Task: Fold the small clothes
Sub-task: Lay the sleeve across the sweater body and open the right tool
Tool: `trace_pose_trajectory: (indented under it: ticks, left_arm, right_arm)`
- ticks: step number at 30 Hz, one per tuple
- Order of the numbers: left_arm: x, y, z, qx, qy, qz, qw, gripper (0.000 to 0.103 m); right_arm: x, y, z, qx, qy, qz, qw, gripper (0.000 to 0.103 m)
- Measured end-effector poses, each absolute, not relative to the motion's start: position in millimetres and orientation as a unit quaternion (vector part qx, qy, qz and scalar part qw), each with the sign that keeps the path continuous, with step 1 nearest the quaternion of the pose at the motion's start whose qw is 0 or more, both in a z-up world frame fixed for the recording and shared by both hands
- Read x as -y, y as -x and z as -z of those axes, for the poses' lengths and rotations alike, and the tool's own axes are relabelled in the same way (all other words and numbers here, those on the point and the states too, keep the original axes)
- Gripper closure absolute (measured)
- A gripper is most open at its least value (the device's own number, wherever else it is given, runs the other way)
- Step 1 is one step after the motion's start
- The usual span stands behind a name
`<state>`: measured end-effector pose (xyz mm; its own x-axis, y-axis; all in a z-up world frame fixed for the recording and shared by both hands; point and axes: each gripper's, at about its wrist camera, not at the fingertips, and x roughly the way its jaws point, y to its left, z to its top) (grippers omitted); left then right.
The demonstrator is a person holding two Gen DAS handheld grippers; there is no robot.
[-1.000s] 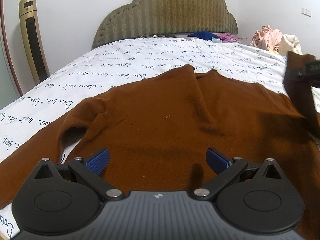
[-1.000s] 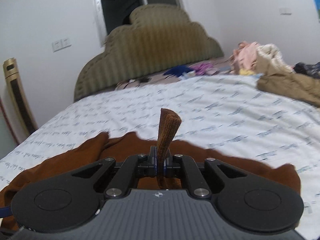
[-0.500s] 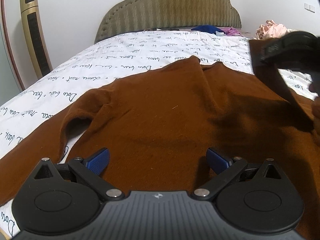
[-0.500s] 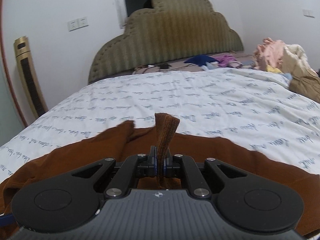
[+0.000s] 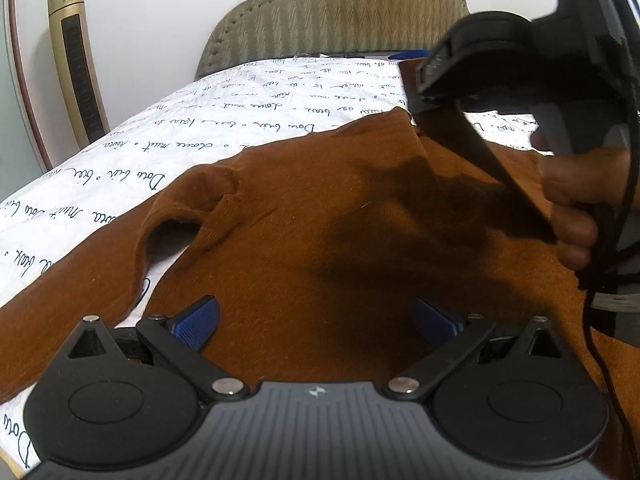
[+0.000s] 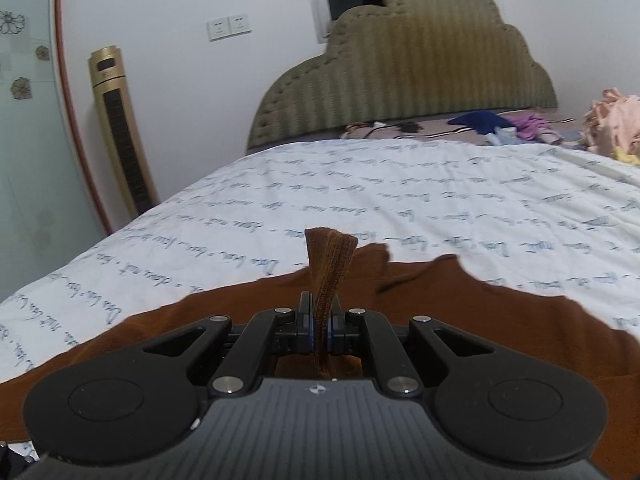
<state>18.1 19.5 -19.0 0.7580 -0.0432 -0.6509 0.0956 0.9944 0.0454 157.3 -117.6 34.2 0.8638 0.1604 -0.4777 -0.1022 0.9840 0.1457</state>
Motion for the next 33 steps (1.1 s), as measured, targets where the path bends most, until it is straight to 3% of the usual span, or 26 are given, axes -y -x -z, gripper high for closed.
trace_pose_trajectory:
  ticks: [13, 17, 20, 28, 30, 33]
  left_arm:
    - [-33.2, -13.2, 21.2, -0.351, -0.024, 0.024, 0.936, 0.0]
    - [-36.3, -13.4, 19.7, -0.354, -0.017, 0.023, 0.935, 0.0]
    - [-36.5, -11.5, 18.4, -0.355, -0.018, 0.023, 0.935, 0.0]
    - [-40.2, -10.5, 15.9, -0.356, -0.002, 0.009, 0.934, 0.0]
    - [-39.4, -9.7, 14.1, -0.357, -0.003, 0.009, 0.934, 0.0]
    - [-39.7, -8.8, 12.9, -0.356, -0.004, 0.006, 0.934, 0.0]
  right_arm:
    - [78.6, -166.6, -30.6, -0.266, -0.056, -0.162, 0.948, 0.091]
    - [82.2, -174.6, -20.8, -0.298, -0.083, -0.164, 0.937, 0.085]
    - [87.6, -180.2, -13.1, -0.326, -0.11, -0.172, 0.923, 0.065]
    - [107.4, -161.9, -4.8, -0.359, -0.169, -0.184, 0.899, 0.065]
    - [104.3, -166.5, 7.2, -0.397, -0.152, -0.169, 0.889, 0.065]
    - [101.3, -155.0, 4.7, -0.377, -0.128, -0.155, 0.904, 0.064]
